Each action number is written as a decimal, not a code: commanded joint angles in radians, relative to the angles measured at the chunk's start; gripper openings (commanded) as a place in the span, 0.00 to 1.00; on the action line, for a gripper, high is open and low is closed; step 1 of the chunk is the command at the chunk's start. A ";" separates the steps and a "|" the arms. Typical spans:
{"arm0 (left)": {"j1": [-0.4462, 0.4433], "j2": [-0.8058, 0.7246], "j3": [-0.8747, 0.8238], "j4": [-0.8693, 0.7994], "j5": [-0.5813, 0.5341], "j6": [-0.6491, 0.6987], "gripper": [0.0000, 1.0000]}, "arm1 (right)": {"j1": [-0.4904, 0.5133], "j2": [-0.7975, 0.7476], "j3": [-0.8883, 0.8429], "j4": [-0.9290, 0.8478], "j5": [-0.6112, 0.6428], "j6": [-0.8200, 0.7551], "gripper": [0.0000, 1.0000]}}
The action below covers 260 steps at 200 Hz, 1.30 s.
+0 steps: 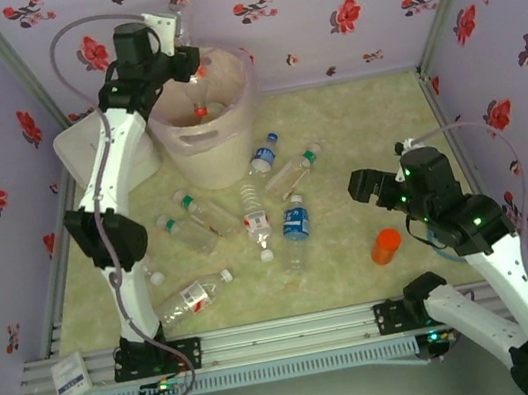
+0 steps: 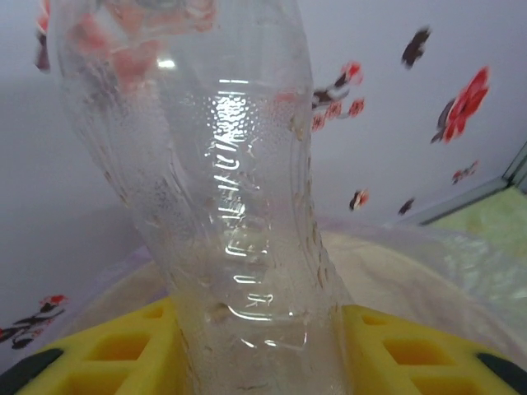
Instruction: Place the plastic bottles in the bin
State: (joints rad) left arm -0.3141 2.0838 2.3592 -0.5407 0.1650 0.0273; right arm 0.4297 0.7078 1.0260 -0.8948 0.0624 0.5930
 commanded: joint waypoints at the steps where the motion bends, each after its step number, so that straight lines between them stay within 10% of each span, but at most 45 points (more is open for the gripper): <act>1: -0.002 0.055 0.089 -0.216 -0.025 0.095 0.00 | -0.006 -0.032 -0.023 -0.064 0.047 -0.024 0.99; 91: -0.021 0.122 -0.141 -0.311 -0.014 0.251 0.00 | -0.007 0.002 -0.040 -0.036 0.025 -0.011 0.99; 115: -0.027 0.120 -0.193 -0.278 -0.007 0.269 0.62 | -0.008 0.005 -0.044 -0.038 0.021 0.003 0.99; 139: -0.028 0.104 -0.212 -0.247 -0.006 0.266 0.81 | -0.008 0.002 -0.049 -0.049 0.026 0.016 0.99; 184: -0.028 0.070 -0.173 -0.231 0.009 0.257 1.00 | -0.007 0.008 -0.052 -0.041 0.040 0.039 0.99; 260: -0.029 -0.054 0.013 -0.286 -0.042 0.277 1.00 | -0.011 0.098 -0.025 -0.061 0.020 0.160 0.99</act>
State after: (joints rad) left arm -0.3416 2.1471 2.2791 -0.7975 0.1535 0.2756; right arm 0.4248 0.7940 0.9890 -0.9508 0.0757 0.6647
